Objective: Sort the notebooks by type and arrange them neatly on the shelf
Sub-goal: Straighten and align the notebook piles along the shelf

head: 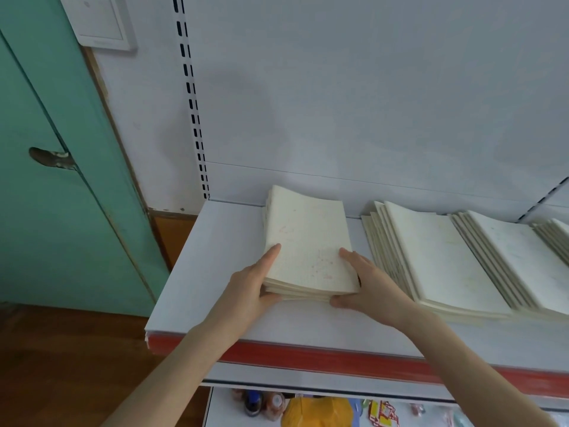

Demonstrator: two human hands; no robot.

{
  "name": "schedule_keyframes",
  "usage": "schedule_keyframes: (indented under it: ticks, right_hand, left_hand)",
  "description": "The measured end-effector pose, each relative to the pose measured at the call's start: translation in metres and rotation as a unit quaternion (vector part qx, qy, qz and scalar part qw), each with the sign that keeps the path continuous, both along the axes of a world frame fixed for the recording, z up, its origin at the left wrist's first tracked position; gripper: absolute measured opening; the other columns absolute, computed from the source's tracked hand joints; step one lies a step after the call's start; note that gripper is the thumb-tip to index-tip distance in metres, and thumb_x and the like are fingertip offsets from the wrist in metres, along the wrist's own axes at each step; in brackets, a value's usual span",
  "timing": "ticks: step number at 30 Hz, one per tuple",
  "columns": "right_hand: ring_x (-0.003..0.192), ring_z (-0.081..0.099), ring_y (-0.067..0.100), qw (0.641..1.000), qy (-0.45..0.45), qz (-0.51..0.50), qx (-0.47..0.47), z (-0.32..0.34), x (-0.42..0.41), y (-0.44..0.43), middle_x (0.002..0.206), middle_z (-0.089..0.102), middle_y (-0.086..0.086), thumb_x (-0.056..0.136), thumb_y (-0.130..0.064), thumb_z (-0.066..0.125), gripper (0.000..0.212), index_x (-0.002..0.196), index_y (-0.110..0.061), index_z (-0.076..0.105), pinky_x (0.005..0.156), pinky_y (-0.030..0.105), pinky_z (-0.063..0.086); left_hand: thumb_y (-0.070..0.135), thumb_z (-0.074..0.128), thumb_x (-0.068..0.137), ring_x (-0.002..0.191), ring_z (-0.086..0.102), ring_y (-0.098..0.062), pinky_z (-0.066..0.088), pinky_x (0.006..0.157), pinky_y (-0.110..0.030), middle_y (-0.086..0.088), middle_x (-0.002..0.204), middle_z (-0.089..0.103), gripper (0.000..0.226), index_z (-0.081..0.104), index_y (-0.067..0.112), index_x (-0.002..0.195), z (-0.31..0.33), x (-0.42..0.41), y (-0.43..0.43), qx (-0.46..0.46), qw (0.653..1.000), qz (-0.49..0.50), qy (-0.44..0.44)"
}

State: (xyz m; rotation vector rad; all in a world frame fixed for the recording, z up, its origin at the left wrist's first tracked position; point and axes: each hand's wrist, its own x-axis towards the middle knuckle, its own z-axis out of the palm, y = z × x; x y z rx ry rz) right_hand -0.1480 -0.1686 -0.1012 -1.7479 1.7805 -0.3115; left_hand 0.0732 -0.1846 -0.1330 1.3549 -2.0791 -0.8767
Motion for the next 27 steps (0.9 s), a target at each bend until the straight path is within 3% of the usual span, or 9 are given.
schedule_keyframes:
  ticks: [4,8,11,15,18,21,23,25,27]
  right_hand:
    - [0.133,0.031,0.017,1.000,-0.014,-0.011,-0.011,0.001,0.002,-0.002,0.149,0.026,-0.002,0.076,-0.025,0.075,0.088,0.147,-0.024,0.021,0.109,0.029,0.028]
    - [0.125,0.039,0.019,0.999,-0.035,-0.034,-0.010,0.005,-0.001,-0.008,0.144,0.033,-0.002,0.074,-0.023,0.077,0.087,0.145,-0.025,0.026,0.104,0.032,0.035]
    - [0.128,0.036,0.019,1.000,-0.011,-0.005,0.007,0.005,-0.001,-0.005,0.148,0.027,-0.001,0.076,-0.026,0.075,0.092,0.148,-0.024,0.016,0.104,0.028,0.032]
    - [0.130,0.033,0.018,0.997,0.051,0.052,0.002,0.003,0.002,0.000,0.149,0.021,0.000,0.079,-0.029,0.072,0.099,0.149,-0.023,0.002,0.103,0.023,0.028]
    - [0.131,0.032,0.017,0.999,0.017,0.029,0.004,0.005,0.002,-0.002,0.149,0.024,-0.001,0.080,-0.030,0.071,0.094,0.149,-0.022,0.008,0.101,0.022,0.028]
    - [0.128,0.037,0.016,1.000,-0.017,0.005,-0.004,0.007,0.003,-0.002,0.147,0.031,0.000,0.082,-0.028,0.069,0.085,0.148,-0.021,0.017,0.095,0.018,0.029]
    - [0.126,0.040,0.016,1.000,-0.015,0.003,-0.016,0.007,0.003,0.000,0.144,0.036,0.000,0.084,-0.025,0.068,0.079,0.147,-0.020,0.021,0.092,0.015,0.030]
    - [0.124,0.042,0.015,1.000,-0.025,-0.003,-0.017,0.007,0.002,0.000,0.142,0.039,0.000,0.083,-0.023,0.068,0.077,0.146,-0.020,0.023,0.091,0.015,0.032]
    - [0.123,0.043,0.015,0.999,-0.032,-0.007,-0.010,0.008,0.001,-0.001,0.141,0.040,0.000,0.083,-0.023,0.069,0.078,0.146,-0.020,0.024,0.092,0.017,0.033]
  left_hand:
    - [0.006,0.057,0.090,0.118,0.050,-0.012,0.027,0.094,-0.005,-0.005,0.132,0.052,0.077,0.002,0.039,0.132,0.000,0.001,0.000,-0.013,1.000,0.024,0.001]
    - [0.011,0.054,0.092,0.122,0.047,-0.018,0.035,0.105,-0.023,-0.009,0.137,0.046,0.080,-0.007,0.043,0.132,-0.001,0.000,-0.003,-0.013,0.999,0.006,-0.045]
    - [0.022,0.060,0.089,0.131,0.038,-0.019,0.032,0.110,-0.033,-0.008,0.148,0.033,0.085,-0.008,0.048,0.132,0.000,-0.001,-0.002,0.000,0.998,-0.006,-0.056]
    - [0.022,0.063,0.087,0.119,0.047,-0.012,0.035,0.101,-0.018,0.000,0.130,0.048,0.083,0.007,0.031,0.146,0.005,-0.003,-0.001,0.027,1.000,0.003,-0.003]
    - [0.026,0.060,0.088,0.101,0.056,-0.017,0.039,0.080,-0.006,-0.003,0.106,0.055,0.071,0.018,0.030,0.146,0.006,0.000,-0.002,0.039,0.998,0.026,0.037]
    - [0.019,0.056,0.091,0.095,0.058,-0.017,0.036,0.074,0.001,-0.006,0.105,0.062,0.063,0.023,0.027,0.145,0.008,0.002,-0.005,0.040,0.997,0.043,0.050]
    - [0.018,0.054,0.093,0.093,0.057,-0.013,0.037,0.075,0.001,-0.002,0.107,0.060,0.063,0.020,0.026,0.146,0.011,0.002,-0.004,0.038,0.998,0.042,0.037]
    - [0.020,0.054,0.093,0.099,0.058,-0.017,0.038,0.084,-0.008,-0.006,0.112,0.060,0.068,0.014,0.026,0.147,0.011,0.002,-0.003,0.036,0.999,0.025,0.000]
    - [0.019,0.056,0.091,0.117,0.052,-0.016,0.035,0.098,-0.018,-0.008,0.135,0.048,0.073,0.010,0.026,0.148,0.011,0.000,-0.004,0.037,0.999,0.011,-0.025]
